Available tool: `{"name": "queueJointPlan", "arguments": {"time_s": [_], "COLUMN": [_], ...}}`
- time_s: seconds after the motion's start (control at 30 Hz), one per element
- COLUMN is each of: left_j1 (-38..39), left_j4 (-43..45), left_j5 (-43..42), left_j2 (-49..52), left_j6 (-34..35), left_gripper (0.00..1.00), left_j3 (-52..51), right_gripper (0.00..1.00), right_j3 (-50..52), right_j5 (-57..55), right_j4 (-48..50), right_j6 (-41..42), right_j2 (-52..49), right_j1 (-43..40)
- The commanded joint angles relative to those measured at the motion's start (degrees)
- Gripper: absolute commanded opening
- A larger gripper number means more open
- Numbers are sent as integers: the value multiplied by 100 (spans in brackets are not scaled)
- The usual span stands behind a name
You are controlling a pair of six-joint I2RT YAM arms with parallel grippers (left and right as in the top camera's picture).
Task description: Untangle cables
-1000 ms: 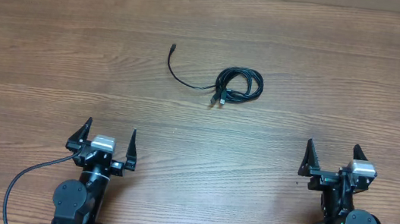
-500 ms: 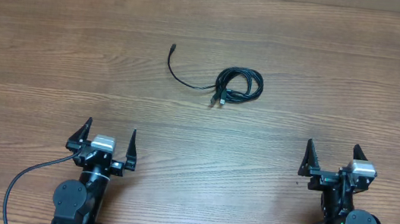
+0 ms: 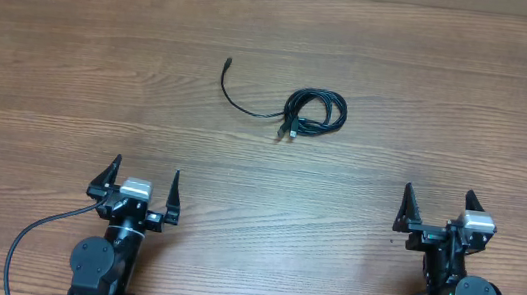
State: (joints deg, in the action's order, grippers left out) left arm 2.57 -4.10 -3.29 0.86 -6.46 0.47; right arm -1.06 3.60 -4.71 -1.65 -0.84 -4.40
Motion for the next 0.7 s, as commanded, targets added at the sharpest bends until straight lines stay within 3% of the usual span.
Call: {"name": "queueJointPlan", "arguments": {"time_s": [0.0,0.67], "left_j1": [-35,-35], "left_j4": [-9,-9], "left_j5": [-79,-79], "left_j2": [-61,-61], "left_j6": [-85,-85], "left_gripper": [99,100], "left_j3": [-20,-20], "right_gripper": [100,100], "right_j3": [61,61], "right_j5": [-50,-50], "right_j4": [17,17], "right_j6": [33,33], "right_j2": [68,68], "right_j1": [-17,-17]}}
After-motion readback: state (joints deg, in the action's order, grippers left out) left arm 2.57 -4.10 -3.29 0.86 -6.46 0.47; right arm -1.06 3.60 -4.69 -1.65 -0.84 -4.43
